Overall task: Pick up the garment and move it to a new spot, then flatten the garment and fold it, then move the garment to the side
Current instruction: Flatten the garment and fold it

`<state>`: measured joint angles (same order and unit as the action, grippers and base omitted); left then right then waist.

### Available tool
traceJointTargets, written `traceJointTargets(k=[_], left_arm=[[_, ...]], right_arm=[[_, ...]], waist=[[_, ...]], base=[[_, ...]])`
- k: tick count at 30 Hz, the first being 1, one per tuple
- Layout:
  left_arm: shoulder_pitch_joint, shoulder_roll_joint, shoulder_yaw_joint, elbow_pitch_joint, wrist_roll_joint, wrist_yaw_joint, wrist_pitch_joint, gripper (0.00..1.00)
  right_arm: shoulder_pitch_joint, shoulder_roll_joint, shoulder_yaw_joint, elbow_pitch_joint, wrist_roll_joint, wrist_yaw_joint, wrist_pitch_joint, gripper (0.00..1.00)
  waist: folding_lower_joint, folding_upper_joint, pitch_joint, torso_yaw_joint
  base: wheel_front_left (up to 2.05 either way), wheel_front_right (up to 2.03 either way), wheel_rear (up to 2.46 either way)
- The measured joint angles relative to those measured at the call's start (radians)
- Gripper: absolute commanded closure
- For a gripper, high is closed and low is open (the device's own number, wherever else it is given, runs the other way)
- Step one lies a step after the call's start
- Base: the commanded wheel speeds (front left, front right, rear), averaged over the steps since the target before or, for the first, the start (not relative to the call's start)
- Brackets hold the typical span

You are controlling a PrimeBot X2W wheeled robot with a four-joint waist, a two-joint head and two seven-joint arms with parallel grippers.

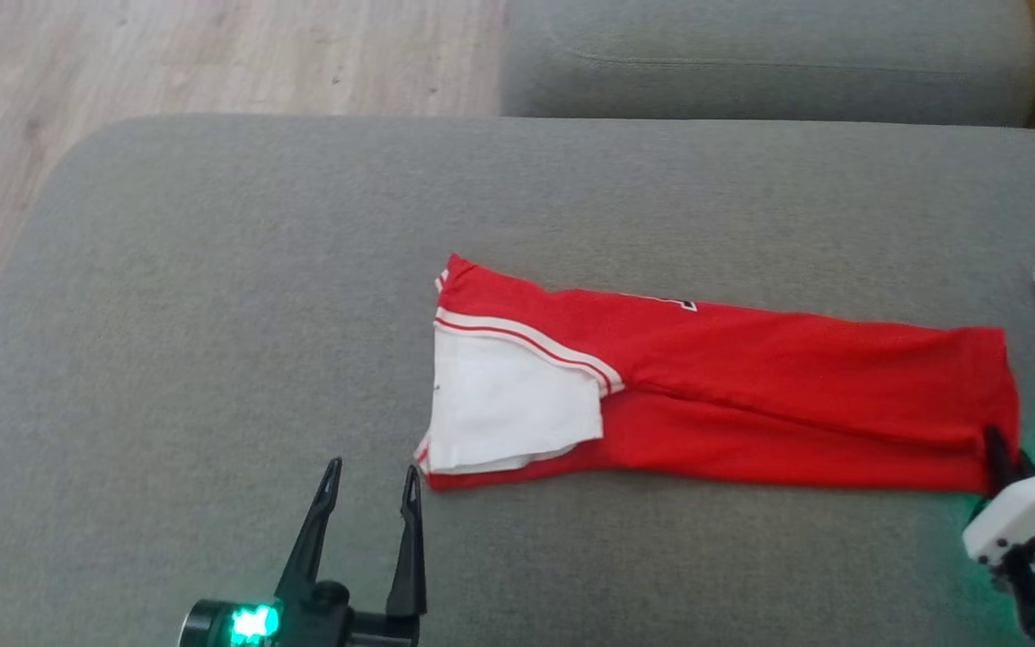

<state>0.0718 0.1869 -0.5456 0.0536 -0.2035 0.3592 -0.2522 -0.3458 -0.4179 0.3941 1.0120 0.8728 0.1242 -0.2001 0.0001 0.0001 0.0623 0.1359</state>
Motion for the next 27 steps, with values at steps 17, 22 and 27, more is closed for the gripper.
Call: traceJointTargets(k=[17,22,27], left_arm=[[0.041,-0.046,0.062,0.037,0.044,-0.078,0.000,0.00],[0.042,-0.059,0.062,0.047,0.060,-0.097,0.000,0.00],[0.042,-0.072,0.060,0.059,0.072,-0.123,0.000,0.00]], right_arm=[[0.031,-0.106,-0.009,-0.512,0.141,0.000,0.038,1.00],[0.056,-0.013,0.040,-0.660,0.166,0.000,0.103,1.00],[0.045,0.109,0.104,-0.672,0.146,0.000,0.141,1.00]], waist=[[0.0000,0.0000,-0.053,-0.034],[-0.0001,0.0000,-0.067,0.003],[-0.0001,0.0000,-0.071,0.058]], base=[[0.00,0.00,0.00],[0.00,0.00,0.00],[0.00,0.00,0.00]])
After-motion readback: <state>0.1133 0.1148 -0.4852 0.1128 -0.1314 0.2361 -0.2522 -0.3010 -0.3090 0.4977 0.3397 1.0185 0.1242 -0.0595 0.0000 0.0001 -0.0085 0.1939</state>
